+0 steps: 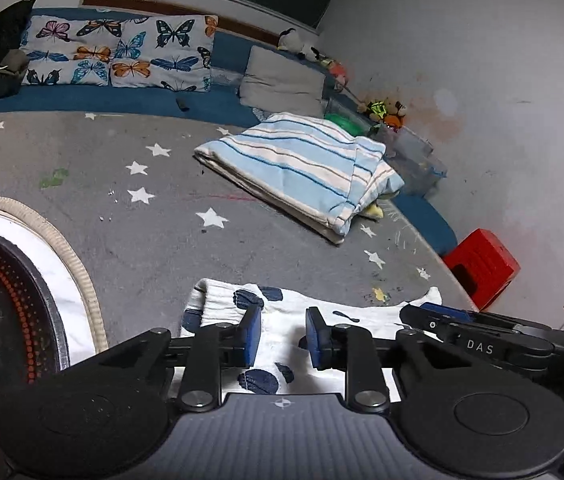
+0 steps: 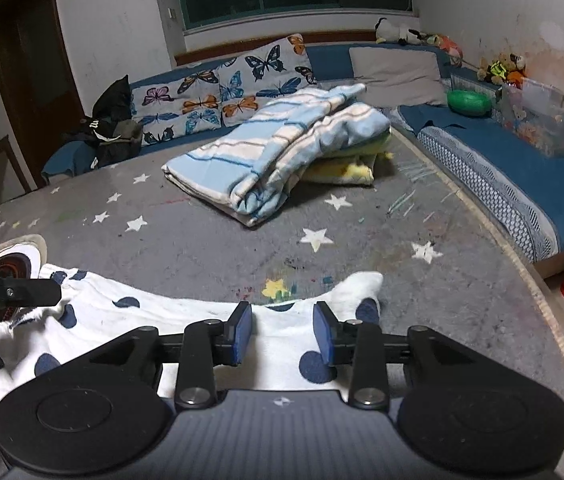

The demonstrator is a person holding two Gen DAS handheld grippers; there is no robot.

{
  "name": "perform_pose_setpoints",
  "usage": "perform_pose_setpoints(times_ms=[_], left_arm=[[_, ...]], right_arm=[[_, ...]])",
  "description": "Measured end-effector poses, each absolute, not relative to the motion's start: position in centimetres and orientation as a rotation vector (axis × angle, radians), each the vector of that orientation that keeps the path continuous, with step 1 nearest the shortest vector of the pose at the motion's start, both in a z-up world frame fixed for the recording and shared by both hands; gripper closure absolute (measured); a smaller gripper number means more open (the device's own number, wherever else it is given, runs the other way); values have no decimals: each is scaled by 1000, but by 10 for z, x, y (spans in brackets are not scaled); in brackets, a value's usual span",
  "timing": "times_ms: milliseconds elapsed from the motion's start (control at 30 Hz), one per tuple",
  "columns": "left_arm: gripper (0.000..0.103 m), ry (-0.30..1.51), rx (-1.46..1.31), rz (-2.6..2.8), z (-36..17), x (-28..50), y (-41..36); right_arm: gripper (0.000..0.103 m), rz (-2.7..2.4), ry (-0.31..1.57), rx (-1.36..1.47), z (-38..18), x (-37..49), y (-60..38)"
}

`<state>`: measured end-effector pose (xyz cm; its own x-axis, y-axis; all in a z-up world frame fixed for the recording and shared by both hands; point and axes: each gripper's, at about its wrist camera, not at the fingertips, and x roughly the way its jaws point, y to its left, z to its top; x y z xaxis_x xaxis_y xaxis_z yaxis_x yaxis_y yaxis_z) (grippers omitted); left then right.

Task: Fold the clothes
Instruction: 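Lower the pants onto the table beside the striped blanket with both tools, then open both tools and release the folded pants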

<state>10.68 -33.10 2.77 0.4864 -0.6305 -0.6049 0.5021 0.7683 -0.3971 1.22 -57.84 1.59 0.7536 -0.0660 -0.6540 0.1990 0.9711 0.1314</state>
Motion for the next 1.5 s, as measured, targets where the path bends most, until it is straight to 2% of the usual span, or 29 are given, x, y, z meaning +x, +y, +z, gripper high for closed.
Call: perform_pose_setpoints(times_ms=[100,333,433,667,767,933,1133,1300,1500], left_arm=[[77,781,-165,-708,36,97,-329],[77,680,-18,-768,43,52,-330],[76,660,26,-785,41,36,-328],[74,656,95,-780,31,22,-327],[64,660,98,-779,33,18,-324],[46,654,106,-787,41,5,-317],[28,654,122,-773,41,-7,-305],[16,652,122,-750,39,-14,-292],[5,631,116,-736,41,-25,-278]], right_arm=[[62,-119,681,174,27,4,-568],[55,-4,661,131,43,-25,-527],[49,34,664,103,44,-39,-509],[44,36,663,-15,33,-68,-472],[38,20,653,-46,32,-75,-467],[20,-10,630,-29,34,-85,-466],[8,-48,622,7,31,-98,-461],[0,-84,615,21,30,-109,-455],[0,-105,612,45,30,-119,-447]])
